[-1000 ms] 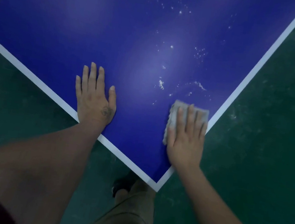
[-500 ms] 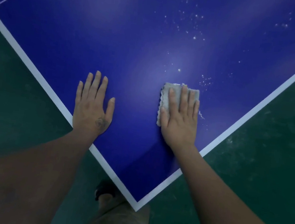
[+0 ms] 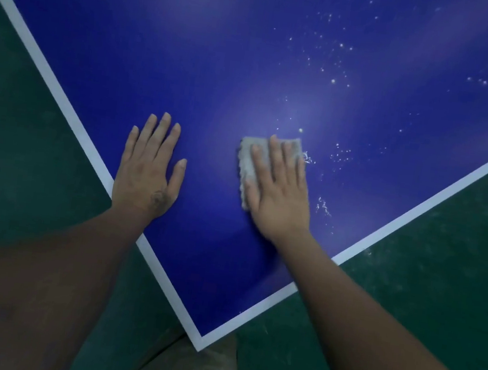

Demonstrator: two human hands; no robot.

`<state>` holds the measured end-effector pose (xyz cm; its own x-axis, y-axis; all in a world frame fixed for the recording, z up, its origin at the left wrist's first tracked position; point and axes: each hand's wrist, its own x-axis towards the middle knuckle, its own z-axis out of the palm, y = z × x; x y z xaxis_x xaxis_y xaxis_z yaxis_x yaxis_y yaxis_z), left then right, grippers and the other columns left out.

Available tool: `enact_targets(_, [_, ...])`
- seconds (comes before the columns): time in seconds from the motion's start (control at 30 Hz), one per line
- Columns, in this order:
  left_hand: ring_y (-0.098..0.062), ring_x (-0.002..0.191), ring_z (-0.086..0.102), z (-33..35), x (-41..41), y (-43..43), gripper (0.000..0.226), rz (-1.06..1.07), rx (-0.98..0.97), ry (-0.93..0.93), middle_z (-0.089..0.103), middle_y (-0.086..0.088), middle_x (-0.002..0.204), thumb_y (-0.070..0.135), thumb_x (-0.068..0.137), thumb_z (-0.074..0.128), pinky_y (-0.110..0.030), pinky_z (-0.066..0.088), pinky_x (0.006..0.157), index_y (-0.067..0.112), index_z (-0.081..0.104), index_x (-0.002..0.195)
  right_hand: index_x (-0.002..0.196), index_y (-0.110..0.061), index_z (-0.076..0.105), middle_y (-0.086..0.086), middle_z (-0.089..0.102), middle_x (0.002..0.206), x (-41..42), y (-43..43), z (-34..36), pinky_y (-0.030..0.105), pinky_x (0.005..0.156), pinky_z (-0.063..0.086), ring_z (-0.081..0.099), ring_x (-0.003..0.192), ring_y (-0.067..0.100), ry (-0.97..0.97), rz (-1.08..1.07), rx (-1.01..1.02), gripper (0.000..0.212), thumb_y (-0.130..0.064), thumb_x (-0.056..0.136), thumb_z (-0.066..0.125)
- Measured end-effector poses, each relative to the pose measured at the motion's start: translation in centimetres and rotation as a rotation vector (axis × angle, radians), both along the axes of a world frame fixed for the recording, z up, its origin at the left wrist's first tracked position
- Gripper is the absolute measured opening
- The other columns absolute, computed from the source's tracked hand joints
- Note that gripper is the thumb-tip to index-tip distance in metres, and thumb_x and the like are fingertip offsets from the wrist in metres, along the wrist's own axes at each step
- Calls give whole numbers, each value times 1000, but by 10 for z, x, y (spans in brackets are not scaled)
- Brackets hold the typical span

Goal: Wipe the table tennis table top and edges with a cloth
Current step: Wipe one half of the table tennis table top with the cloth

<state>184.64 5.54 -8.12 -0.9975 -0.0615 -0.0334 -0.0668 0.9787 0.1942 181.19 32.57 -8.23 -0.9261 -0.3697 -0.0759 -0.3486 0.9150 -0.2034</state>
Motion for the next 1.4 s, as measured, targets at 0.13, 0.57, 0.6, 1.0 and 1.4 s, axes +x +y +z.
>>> enact_targets(0.13, [-23,168,8,2,0,1,65,0,6,10,16,-5,181,44,113,35,-53,12,136,14,26,171,172,-20,10,11,1,180,1,-7,5,55,133,4,-5,166,29,-60,-65,42,64,-43,114,26])
enact_targets(0.57, [-25,169,6,5,4,7,64,28,-12,25,13,-4,181,47,115,32,-52,12,136,20,24,172,170,-20,26,10,15,178,56,43,4,56,131,18,8,166,29,-27,255,7,63,-40,112,42])
enact_targets(0.6, [-25,169,6,5,5,7,63,32,-18,29,13,-4,181,47,116,32,-52,12,136,20,23,172,170,-20,25,9,14,178,43,51,3,57,131,17,7,166,29,-15,160,21,63,-40,112,41])
enact_targets(1.0, [-30,168,8,4,22,35,65,309,-14,8,17,-10,180,48,117,27,-54,8,136,12,25,171,171,-21,20,8,8,180,129,60,12,57,131,20,5,166,29,-108,377,-19,66,-44,113,41])
enact_targets(1.4, [-31,168,-1,-7,47,104,64,468,-22,-33,4,-10,182,42,118,18,-55,5,136,9,13,172,172,-18,10,16,-1,179,75,93,7,62,131,10,-4,166,35,-134,155,102,68,-44,111,27])
